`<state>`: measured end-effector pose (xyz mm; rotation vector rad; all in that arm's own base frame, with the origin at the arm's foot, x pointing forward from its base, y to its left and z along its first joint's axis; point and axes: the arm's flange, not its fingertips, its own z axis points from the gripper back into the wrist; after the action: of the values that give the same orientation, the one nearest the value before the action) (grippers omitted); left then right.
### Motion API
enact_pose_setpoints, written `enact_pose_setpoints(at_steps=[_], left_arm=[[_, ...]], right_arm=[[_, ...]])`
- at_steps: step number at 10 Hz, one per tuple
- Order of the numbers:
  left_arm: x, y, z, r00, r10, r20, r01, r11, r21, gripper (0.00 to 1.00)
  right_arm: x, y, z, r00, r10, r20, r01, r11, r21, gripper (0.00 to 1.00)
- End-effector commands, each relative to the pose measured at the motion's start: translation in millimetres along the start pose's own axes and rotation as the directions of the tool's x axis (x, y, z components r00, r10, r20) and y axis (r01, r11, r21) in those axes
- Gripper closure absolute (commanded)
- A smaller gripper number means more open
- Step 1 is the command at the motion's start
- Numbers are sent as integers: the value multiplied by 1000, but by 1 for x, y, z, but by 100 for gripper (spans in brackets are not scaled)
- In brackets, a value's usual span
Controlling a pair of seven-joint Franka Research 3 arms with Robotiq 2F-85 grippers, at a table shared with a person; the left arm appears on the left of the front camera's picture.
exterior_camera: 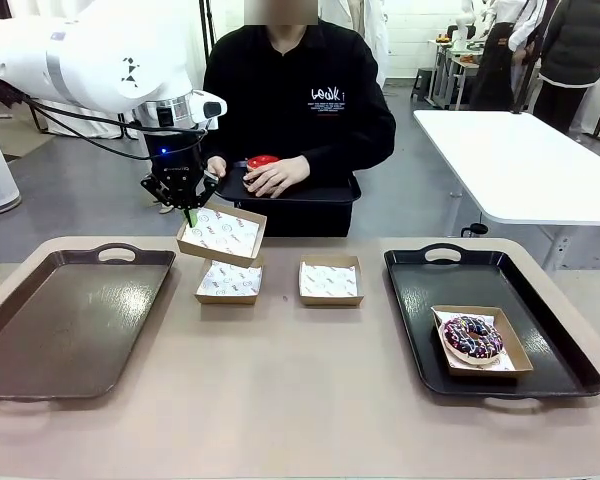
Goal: Individually package the donuts and arrange them on the tray.
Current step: Place the picked Paper togo box on the Handle tray while simultaneously picking up another Paper togo box from the table with the other hand.
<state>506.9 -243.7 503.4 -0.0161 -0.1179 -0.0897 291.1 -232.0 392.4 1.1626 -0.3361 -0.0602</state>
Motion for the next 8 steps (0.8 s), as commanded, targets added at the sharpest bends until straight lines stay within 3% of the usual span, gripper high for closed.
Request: enact_pose_setpoints(at_steps=[1,8], left_arm=[[-4,3,2,1000,4,-3,-4,1000,-7,100],[-4,3,2,1000,4,-3,-4,1000,-7,100]], right_arm=[[0,-1,0,1000,-13,3,13,1000,8,0],[0,-1,0,1000,-13,3,13,1000,8,0]])
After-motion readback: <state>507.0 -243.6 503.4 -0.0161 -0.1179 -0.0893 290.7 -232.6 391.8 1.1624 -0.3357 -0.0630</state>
